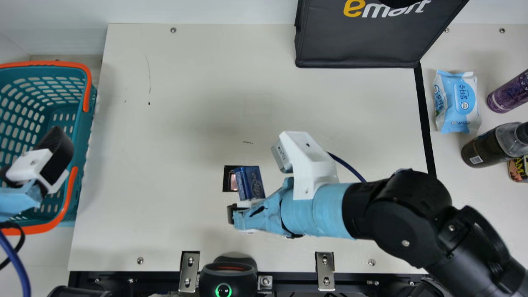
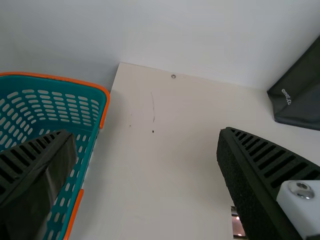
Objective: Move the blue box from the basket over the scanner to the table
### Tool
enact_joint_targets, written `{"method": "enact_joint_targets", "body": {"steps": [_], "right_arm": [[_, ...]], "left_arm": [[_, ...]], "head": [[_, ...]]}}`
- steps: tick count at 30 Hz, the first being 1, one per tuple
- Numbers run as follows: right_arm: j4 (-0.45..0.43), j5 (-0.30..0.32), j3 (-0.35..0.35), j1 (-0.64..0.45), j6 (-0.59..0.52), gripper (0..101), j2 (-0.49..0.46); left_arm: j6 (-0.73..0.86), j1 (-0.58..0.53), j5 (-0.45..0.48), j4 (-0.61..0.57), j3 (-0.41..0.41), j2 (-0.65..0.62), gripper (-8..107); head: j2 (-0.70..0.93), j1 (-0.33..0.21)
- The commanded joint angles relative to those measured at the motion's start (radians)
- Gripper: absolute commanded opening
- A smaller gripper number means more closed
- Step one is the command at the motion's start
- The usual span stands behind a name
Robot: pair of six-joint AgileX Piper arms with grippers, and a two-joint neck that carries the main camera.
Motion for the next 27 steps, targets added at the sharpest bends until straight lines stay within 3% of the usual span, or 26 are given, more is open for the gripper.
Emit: {"method": "enact_joint_targets", "body": {"steps": [1,8,27], "right_arm": [[-0.136,0.01,-0.013,0.029,0.036,0,0.012],[-0.247,0.014,-0.044,0.103,0.073,0,0.085],[-0.405,-0.055,-0.112,0.172,0.127,0,0.369]], "left_arm": [[0.0,0.0,0.0,0.0,0.0,0.0,90],[0.0,0.0,0.0,0.0,0.0,0.0,90],[0.0,0.0,0.0,0.0,0.0,0.0,90]], "head": [[0.0,-0.03],[0.0,-0.03],[0.0,-0.03]]}}
